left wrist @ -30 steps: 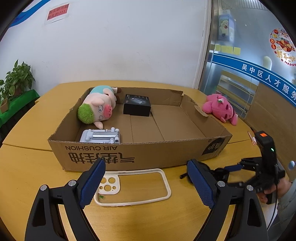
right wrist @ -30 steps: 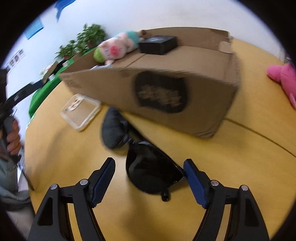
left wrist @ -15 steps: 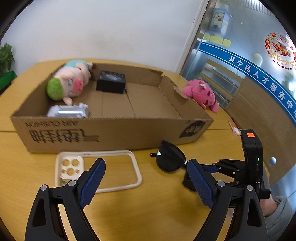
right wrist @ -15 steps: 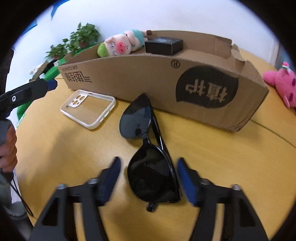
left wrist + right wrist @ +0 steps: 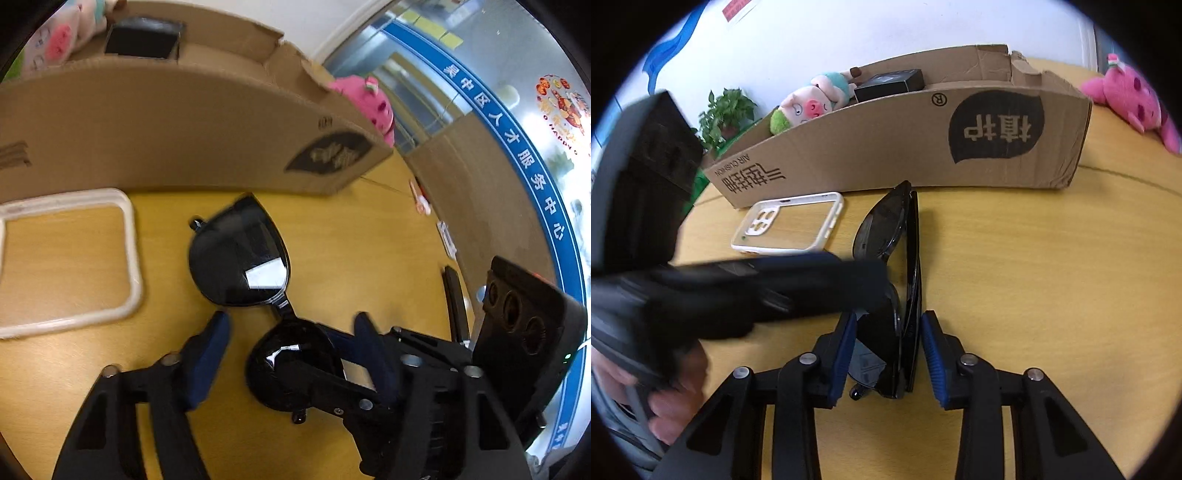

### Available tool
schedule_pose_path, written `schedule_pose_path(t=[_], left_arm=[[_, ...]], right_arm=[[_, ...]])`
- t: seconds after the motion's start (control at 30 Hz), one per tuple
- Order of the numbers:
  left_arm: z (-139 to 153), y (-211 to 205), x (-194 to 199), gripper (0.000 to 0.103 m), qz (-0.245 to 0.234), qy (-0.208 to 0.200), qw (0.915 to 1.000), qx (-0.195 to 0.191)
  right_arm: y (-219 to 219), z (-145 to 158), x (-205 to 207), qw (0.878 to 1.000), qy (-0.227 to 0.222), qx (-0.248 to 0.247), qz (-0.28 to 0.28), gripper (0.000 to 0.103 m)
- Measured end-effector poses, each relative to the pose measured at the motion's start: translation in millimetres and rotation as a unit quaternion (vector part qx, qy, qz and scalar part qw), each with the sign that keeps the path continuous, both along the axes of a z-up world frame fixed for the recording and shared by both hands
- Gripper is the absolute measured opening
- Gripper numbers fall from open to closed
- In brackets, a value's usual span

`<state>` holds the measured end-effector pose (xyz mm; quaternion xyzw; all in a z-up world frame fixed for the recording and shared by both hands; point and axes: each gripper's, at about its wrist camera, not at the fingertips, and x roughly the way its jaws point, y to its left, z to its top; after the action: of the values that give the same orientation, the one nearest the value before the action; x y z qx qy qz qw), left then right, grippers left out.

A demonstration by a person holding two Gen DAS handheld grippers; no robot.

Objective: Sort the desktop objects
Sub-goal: 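Lift the black sunglasses upright with both grippers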

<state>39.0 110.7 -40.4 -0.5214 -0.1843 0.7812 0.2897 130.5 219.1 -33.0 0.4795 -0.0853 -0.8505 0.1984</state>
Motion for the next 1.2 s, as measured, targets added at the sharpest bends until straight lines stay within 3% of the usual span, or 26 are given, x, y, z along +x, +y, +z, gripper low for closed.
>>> schedule_pose_path(t=[0.07, 0.23, 0.67, 0.83, 0.87, 0.9, 1.2], left_arm=[[0, 4, 2, 0.044, -0.002, -0.003, 1.0000, -0.008], [-1, 0, 0, 0.041, 0.011, -0.013, 0.9999, 0.002], [6, 0, -2, 0.032, 0.025, -0.004, 0.9995, -0.017], [25, 0, -2, 0.022, 0.029, 0.017, 0.9990, -0.028], [29, 1, -3, 0.021, 0.029, 0.023, 0.9987, -0.036], [32, 0, -4, 0.021, 0.029, 0.028, 0.9983, -0.041], [61, -3, -18, 0.021, 0.040, 0.048, 0.9970, -0.045]], right_arm=[[1, 0, 0, 1.000, 0.000, -0.003, 0.000, 0.033], [-1, 1, 4, 1.000, 0.005, 0.006, 0.007, 0.033], [0, 5, 5, 1.000, 0.004, -0.012, 0.009, 0.033], [1, 14, 5, 1.000, 0.013, -0.024, 0.007, 0.033], [1, 17, 5, 1.000, 0.018, -0.024, 0.007, 0.030], [1, 21, 4, 0.999, 0.022, -0.031, 0.010, 0.019], [-1, 50, -11, 0.998, 0.048, -0.033, 0.011, 0.019]])
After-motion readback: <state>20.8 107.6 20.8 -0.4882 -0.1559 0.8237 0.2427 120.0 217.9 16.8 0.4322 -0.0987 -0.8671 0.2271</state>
